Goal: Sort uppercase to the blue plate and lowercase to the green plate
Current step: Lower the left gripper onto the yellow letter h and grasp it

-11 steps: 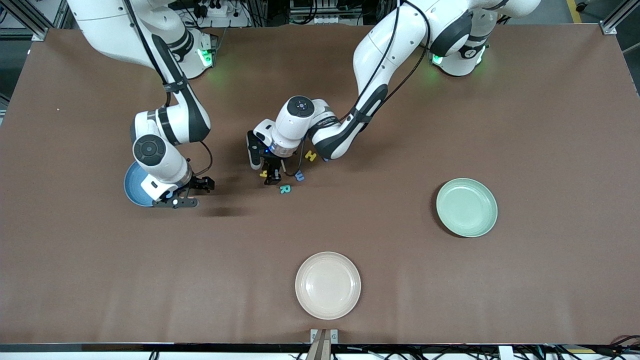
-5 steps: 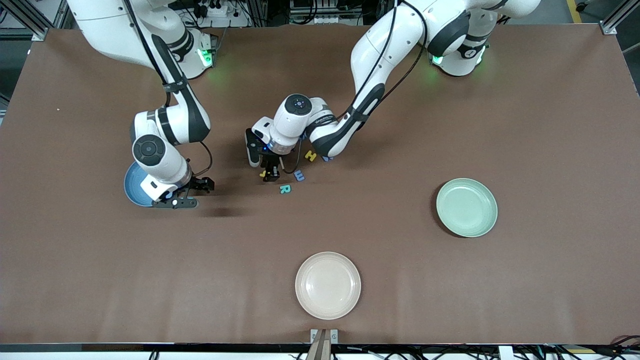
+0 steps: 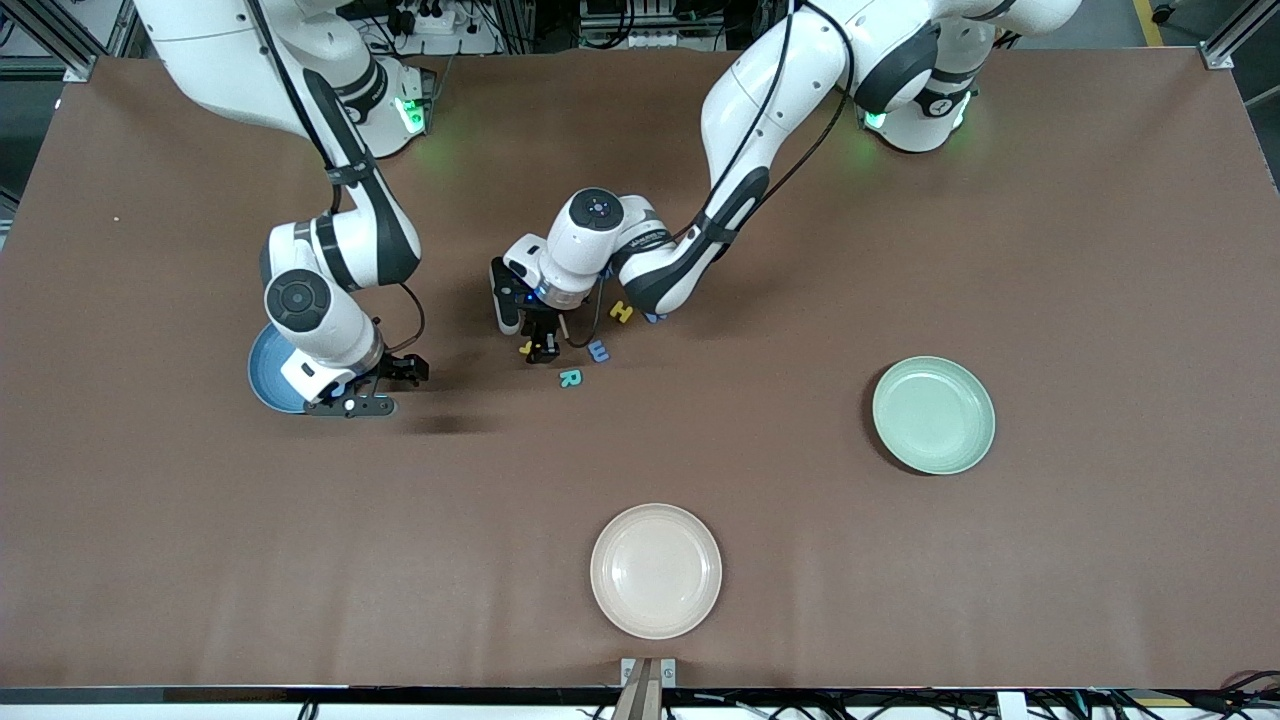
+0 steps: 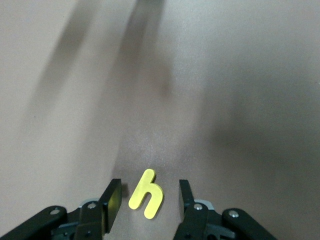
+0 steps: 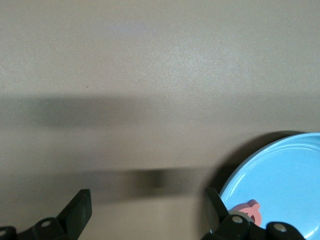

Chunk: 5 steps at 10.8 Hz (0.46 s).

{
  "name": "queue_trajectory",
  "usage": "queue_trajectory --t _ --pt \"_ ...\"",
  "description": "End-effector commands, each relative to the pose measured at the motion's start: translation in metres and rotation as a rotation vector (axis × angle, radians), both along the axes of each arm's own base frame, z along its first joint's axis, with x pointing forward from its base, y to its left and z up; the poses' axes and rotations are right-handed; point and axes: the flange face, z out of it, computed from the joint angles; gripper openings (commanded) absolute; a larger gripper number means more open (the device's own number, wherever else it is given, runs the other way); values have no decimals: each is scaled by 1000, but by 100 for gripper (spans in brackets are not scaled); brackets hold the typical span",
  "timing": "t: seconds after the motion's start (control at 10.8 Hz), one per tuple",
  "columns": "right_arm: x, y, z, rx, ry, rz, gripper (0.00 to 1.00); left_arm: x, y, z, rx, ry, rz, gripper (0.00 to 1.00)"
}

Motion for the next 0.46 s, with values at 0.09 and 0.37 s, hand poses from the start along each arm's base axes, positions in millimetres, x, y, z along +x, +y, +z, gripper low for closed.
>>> queue_trajectory --t 0.09,0.37 --pt "4 -1 0 10 -5 -7 100 -5 -6 -10 -8 -5 5 51" --pt "4 -1 0 8 -3 1 100 -5 -6 -12 -8 -5 5 50"
